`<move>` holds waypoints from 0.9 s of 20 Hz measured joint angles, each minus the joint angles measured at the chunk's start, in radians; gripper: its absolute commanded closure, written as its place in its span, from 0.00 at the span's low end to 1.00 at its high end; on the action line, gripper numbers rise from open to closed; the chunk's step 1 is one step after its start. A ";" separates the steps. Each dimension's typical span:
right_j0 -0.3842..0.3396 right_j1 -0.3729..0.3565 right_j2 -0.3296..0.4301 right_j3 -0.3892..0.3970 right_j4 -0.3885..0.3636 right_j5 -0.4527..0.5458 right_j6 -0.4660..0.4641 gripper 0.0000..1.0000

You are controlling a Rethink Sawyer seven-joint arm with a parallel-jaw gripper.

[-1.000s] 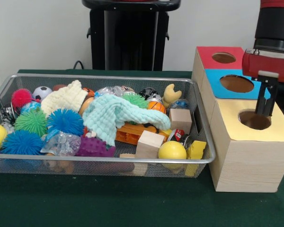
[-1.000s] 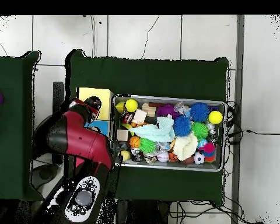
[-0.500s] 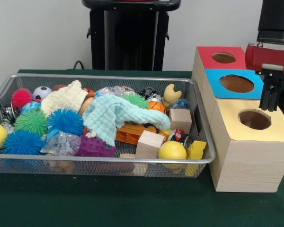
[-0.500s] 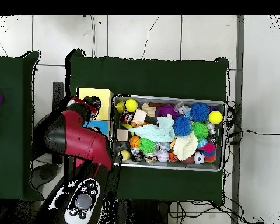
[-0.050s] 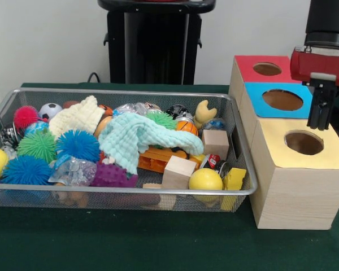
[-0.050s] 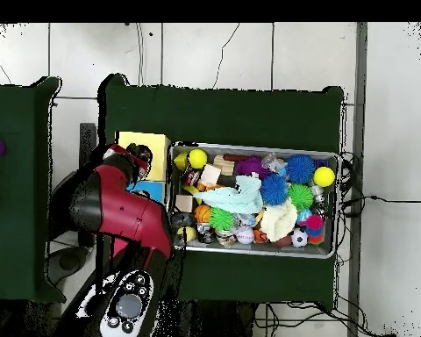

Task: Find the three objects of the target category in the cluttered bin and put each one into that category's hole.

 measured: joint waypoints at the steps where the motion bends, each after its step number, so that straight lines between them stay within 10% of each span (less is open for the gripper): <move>1: 0.000 -0.004 0.000 0.001 0.000 0.003 0.000 1.00; 18: -0.052 -0.108 -0.147 0.002 -0.227 0.383 0.000 1.00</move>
